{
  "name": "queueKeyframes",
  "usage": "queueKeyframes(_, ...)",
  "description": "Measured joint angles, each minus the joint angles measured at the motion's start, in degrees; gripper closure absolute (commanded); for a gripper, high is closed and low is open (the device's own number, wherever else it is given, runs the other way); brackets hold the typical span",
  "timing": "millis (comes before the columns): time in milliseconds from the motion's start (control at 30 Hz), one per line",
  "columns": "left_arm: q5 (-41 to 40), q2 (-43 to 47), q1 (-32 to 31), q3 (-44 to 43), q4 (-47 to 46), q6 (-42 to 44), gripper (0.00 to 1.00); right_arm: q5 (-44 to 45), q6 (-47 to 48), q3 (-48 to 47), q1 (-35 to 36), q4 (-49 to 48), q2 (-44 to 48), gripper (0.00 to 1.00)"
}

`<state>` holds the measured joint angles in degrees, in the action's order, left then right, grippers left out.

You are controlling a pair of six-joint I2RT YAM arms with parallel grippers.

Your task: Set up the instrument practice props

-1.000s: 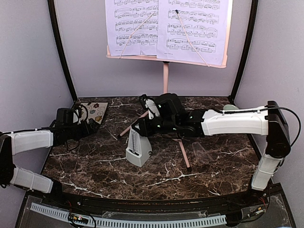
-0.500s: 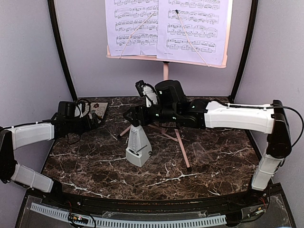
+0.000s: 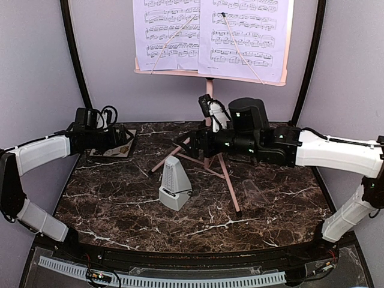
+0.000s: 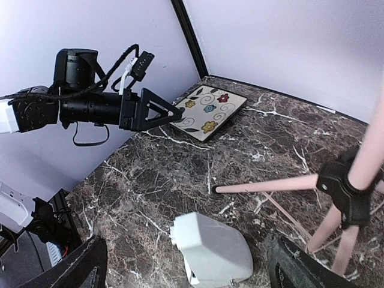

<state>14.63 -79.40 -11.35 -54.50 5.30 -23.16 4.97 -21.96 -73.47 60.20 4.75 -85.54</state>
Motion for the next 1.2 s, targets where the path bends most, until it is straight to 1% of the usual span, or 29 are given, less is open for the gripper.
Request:
queueKeyframes(233,-0.2,-0.2,0.2,-2.4,3.1,0.7,0.01,3.5,-4.6,12.8,-2.3,3.2,12.5,0.03)
queueKeyframes(367,-0.8,-0.2,0.5,-3.6,6.5,2.6,0.01,5.6,-7.3,20.2,-6.9,5.4,19.8,0.00)
queueKeyframes(533,-1.7,0.0,0.7,-3.5,10.4,4.5,0.01,7.0,-9.4,27.4,-13.9,6.3,26.7,0.00)
queueKeyframes(667,-2.6,2.4,0.7,-0.7,12.1,5.0,0.01,6.5,-10.5,31.5,-19.8,7.3,29.1,0.00)
queueKeyframes(867,-3.6,6.3,0.8,5.7,13.8,4.4,0.01,3.4,-11.8,37.3,-27.7,7.4,30.0,0.00)
queueKeyframes(1000,-4.0,8.2,0.8,9.6,13.8,1.2,0.01,2.2,-13.0,40.5,-30.0,6.6,30.0,0.00)
queueKeyframes(1200,-4.9,8.2,0.8,11.8,13.8,-2.6,0.01,1.0,-14.5,44.4,-30.6,4.2,30.0,0.00)
